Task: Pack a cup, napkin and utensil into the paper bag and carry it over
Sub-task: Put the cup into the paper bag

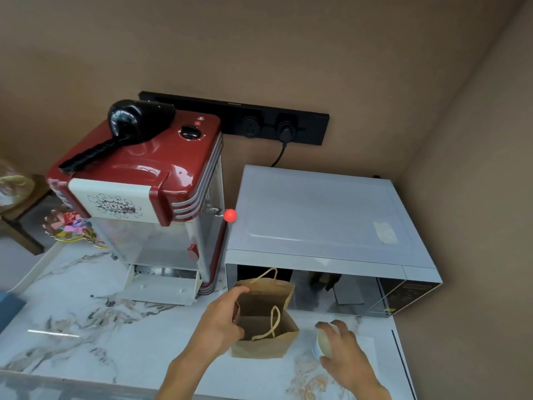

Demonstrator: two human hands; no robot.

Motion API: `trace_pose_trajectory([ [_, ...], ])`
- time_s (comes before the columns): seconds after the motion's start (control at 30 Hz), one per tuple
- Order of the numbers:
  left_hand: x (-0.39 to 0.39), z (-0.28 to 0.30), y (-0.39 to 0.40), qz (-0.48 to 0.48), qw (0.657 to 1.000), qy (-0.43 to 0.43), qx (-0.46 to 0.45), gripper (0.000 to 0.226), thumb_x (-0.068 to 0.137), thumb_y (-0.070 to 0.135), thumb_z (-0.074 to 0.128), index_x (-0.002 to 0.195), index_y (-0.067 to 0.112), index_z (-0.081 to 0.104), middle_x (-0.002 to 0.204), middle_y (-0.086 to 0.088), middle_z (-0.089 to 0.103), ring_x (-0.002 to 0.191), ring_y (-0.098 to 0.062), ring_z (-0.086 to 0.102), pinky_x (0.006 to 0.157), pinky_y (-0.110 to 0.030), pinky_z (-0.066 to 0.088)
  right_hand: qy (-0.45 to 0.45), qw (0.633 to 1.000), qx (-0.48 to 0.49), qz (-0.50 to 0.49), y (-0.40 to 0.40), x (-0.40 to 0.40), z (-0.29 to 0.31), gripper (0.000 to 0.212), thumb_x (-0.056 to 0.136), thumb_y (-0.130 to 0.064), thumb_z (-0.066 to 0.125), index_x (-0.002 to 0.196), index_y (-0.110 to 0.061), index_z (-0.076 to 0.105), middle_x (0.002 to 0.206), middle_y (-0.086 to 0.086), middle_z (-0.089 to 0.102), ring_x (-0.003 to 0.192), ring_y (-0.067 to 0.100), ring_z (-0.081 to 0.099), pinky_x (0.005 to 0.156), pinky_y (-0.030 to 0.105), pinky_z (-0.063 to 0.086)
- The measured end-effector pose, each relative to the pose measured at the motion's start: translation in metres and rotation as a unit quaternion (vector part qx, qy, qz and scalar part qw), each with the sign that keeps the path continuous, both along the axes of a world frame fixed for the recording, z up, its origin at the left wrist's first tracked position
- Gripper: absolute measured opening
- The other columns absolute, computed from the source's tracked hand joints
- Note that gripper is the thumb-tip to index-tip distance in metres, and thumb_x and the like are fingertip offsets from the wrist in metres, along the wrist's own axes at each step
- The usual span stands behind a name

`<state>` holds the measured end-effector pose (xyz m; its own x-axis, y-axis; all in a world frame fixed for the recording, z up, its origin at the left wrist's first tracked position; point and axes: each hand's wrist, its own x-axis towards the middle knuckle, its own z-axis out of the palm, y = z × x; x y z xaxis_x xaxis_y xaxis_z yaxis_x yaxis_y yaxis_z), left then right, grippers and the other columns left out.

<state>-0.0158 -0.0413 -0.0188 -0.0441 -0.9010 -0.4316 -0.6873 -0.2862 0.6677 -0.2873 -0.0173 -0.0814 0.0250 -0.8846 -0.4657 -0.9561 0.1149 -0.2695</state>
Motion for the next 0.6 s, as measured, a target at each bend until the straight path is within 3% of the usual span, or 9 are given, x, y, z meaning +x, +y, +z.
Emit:
trace_pose_trajectory([
  [0.07,0.001,0.0,0.0,-0.001,1.0,0.004,0.0,0.082,0.078,-0.007,0.071,0.142,0.034,0.039,0.142,0.002,0.049,0.128,-0.022,0.05,0.104,-0.035,0.052,-0.112,0.992,-0.047,-0.027,0.001,-0.009,0.028,0.058,0.082,-0.023,0.072,0.129,-0.045,0.047,0.14,-0.004,0.043,0.125,0.02,0.049,0.101,0.029,0.046],
  [0.13,0.001,0.0,0.0,-0.005,1.0,0.003,-0.001,0.082,0.078,-0.007,0.071,0.142,0.034,0.039,0.141,0.002,0.049,0.127,-0.022,0.051,0.103,-0.034,0.052,-0.268,0.956,-0.103,-0.066,0.002,-0.018,0.064,0.057,0.075,-0.018,0.082,0.117,-0.047,0.056,0.127,-0.01,0.059,0.115,0.014,0.061,0.095,0.029,0.052],
  [0.23,0.001,0.0,-0.001,-0.015,1.0,0.002,-0.003,0.083,0.078,-0.006,0.071,0.143,0.034,0.038,0.142,0.002,0.049,0.126,-0.022,0.051,0.102,-0.033,0.053,-0.441,0.887,-0.116,-0.068,0.002,-0.017,0.114,0.059,0.072,-0.016,0.084,0.123,-0.034,0.059,0.121,-0.006,0.067,0.11,0.016,0.068,0.088,0.028,0.059],
  [0.33,-0.001,0.001,-0.001,-0.024,1.0,-0.002,-0.002,0.083,0.079,-0.005,0.072,0.143,0.035,0.037,0.145,0.004,0.048,0.13,-0.021,0.05,0.103,-0.032,0.05,-0.366,0.91,-0.193,0.035,-0.004,0.004,0.138,0.054,0.074,-0.03,0.078,0.125,-0.035,0.06,0.135,-0.013,0.056,0.125,0.012,0.057,0.095,0.029,0.054],
  [0.43,-0.001,0.003,-0.001,-0.036,0.999,0.004,0.0,0.084,0.076,-0.006,0.072,0.143,0.034,0.039,0.141,0.005,0.051,0.128,-0.019,0.05,0.105,-0.032,0.049,-0.285,0.922,-0.196,0.172,-0.018,0.031,0.143,0.045,0.082,-0.031,0.073,0.121,-0.046,0.057,0.143,-0.026,0.043,0.135,0.002,0.043,0.102,0.024,0.044],
  [0.6,0.002,0.005,-0.003,-0.044,0.998,0.047,-0.016,0.08,0.07,-0.005,0.066,0.136,0.034,0.047,0.101,0.012,0.054,0.095,-0.012,0.054,0.082,-0.019,0.045,-0.152,0.919,-0.132,0.339,-0.041,0.069,0.132,0.052,0.086,-0.021,0.063,0.13,-0.045,0.047,0.145,-0.023,0.034,0.135,0.007,0.035,0.111,0.026,0.035],
])
